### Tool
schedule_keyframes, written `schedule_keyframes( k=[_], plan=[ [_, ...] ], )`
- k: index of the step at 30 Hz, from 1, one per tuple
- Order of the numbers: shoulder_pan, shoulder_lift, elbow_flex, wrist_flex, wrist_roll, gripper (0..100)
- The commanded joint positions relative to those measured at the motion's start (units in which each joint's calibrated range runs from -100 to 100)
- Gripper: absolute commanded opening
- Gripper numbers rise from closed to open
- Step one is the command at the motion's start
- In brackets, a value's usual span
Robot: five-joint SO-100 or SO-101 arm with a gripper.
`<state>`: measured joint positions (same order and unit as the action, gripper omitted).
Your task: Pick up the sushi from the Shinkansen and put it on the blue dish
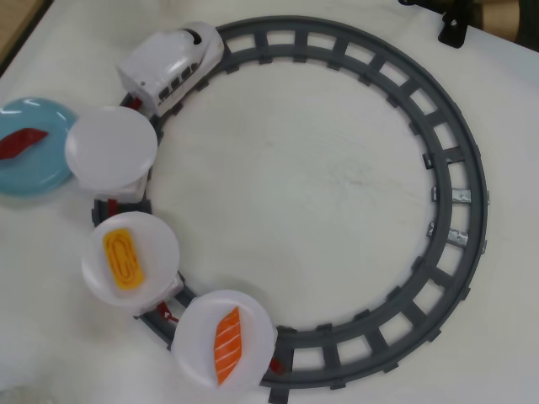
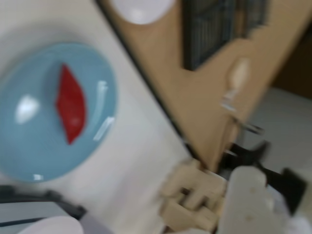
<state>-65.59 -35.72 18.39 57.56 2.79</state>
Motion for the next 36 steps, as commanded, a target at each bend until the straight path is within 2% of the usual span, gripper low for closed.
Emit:
schedule_keyframes(
  k=[1,8,15,18,26,31,36],
  plan=[
    [0.10,-13.34,13.62,-8.77,-0.65,3],
    [-0.17,-32.34,42.84,-16.76,-0.65,3],
    [-0.52,-47.52,60.24,-15.99,-0.70,3],
    [-0.61,-52.66,63.31,-12.26,-0.81,3],
    [-0.61,-61.95,65.02,1.76,-6.14,3],
    [-0.61,-62.29,65.02,8.72,-8.81,3],
    [-0.61,-62.29,65.11,13.82,-8.81,3]
  ],
)
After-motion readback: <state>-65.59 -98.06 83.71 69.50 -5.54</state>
